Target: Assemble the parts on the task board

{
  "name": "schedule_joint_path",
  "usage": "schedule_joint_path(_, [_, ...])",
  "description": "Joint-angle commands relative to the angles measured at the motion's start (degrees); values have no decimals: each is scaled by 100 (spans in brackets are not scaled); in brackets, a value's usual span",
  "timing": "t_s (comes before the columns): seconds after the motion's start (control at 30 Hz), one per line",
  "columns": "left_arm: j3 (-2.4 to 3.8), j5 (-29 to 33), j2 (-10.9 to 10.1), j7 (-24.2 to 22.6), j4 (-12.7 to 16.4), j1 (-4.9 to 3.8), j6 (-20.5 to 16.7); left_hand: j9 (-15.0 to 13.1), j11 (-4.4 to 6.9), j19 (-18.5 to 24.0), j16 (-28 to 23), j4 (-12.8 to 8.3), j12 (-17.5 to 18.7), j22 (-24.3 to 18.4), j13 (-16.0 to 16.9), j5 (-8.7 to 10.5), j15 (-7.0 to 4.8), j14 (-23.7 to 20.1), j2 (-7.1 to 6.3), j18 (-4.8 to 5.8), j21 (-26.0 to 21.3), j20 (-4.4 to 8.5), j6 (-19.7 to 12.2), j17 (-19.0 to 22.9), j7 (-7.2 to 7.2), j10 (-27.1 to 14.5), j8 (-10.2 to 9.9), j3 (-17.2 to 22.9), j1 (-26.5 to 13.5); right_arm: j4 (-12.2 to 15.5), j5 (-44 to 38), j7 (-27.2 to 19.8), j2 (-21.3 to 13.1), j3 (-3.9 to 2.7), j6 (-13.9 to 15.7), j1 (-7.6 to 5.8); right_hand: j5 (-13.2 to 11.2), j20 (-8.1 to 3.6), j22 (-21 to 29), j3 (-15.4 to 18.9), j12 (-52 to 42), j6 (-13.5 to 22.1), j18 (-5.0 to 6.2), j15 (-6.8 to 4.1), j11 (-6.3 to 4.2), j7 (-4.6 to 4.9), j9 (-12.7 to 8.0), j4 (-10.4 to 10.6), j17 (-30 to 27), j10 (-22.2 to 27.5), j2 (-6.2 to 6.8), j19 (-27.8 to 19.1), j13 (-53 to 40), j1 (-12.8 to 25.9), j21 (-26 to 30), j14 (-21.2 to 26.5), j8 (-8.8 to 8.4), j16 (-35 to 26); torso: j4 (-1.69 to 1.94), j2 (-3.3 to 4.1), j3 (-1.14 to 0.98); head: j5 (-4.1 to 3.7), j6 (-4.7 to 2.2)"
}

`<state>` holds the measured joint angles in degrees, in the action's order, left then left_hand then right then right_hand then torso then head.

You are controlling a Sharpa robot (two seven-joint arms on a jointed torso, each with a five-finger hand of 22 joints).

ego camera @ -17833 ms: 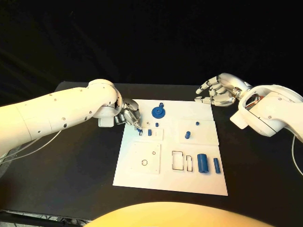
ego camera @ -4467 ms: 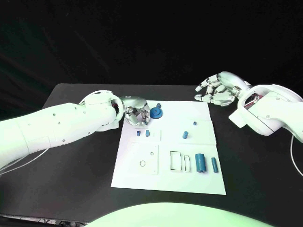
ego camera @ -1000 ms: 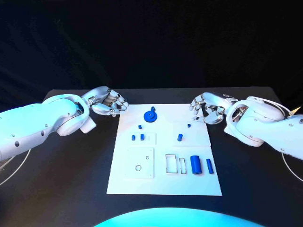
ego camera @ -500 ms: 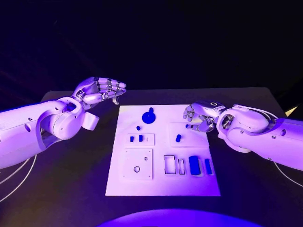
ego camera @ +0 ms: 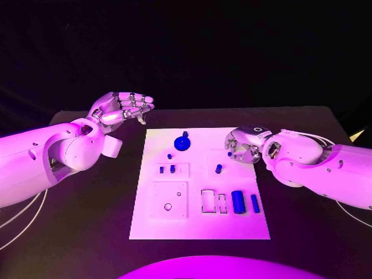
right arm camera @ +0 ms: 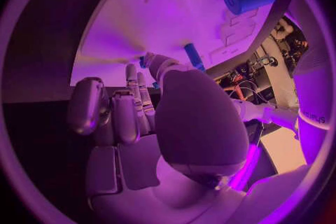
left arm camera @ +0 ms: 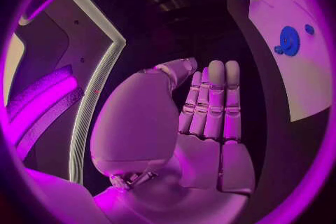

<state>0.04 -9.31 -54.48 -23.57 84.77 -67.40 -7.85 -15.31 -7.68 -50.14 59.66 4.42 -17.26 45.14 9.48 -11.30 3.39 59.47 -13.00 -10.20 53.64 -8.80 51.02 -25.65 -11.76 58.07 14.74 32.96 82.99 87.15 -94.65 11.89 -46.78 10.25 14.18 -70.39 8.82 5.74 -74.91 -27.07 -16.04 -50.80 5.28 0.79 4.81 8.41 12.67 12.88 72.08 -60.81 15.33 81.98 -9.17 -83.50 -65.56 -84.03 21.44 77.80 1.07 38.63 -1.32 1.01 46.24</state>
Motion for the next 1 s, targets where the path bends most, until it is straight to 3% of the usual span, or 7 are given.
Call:
schedule_joint_path(0.03, [4, 110, 11, -119, 24, -3, 4, -1, 1, 7, -28, -21, -28, -7, 3, -24, -22, -3, 71, -40, -37, 18, 20, 9, 6, 13, 29, -15, 3, -23, -155, 57, 35, 0, -199, 21, -297, -27, -778, -141, 66, -85, -102, -42, -17, -16, 8, -37, -5, -111, -69, 58, 62, 1, -64, -229, 33, 24, 5, 0, -8, -3, 12])
schedule_joint_path(0.3, [4, 65, 8, -87, 20, -4, 18, 3, -5, 6, -34, -28, -30, -9, 1, -21, -19, -4, 76, -38, -40, 19, 3, 13, -2, -7, 24, -19, 1, -50, -143, 61, 84, 0, -281, 77, -292, -83, -922, -418, 79, -410, -165, -119, -104, -94, 103, -185, 5, -482, -185, 190, 109, 7, -435, -245, 155, 50, -1, 2, -10, 21, 41])
schedule_joint_path(0.63, [5, 4, 13, -49, 4, -4, 26, 7, -12, 7, -39, -32, -32, -12, -1, -16, -14, -7, 77, -36, -45, 17, -13, 16, -10, -28, 19, -26, -7, -77, -129, 110, 153, 0, -346, 128, -335, -103, -980, -465, 130, -470, -192, -138, -120, -104, 141, -221, -34, -575, -199, 240, 125, 97, -585, -242, 168, 36, 5, -2, -12, 34, 73])
schedule_joint_path(1.0, [5, -54, 14, -27, 11, -4, 19, 13, -19, 9, -52, -53, -38, -15, -3, -15, -10, -17, 81, -36, -51, 16, -32, 22, -17, -53, 15, -27, 4, -66, -376, 271, 199, 1, -550, 168, -205, -177, -1088, -690, 314, -806, -231, -228, -219, -186, 320, -618, -125, -981, -428, 310, 147, 29, -820, -228, 308, 1, -2, -5, -11, -5, 100])
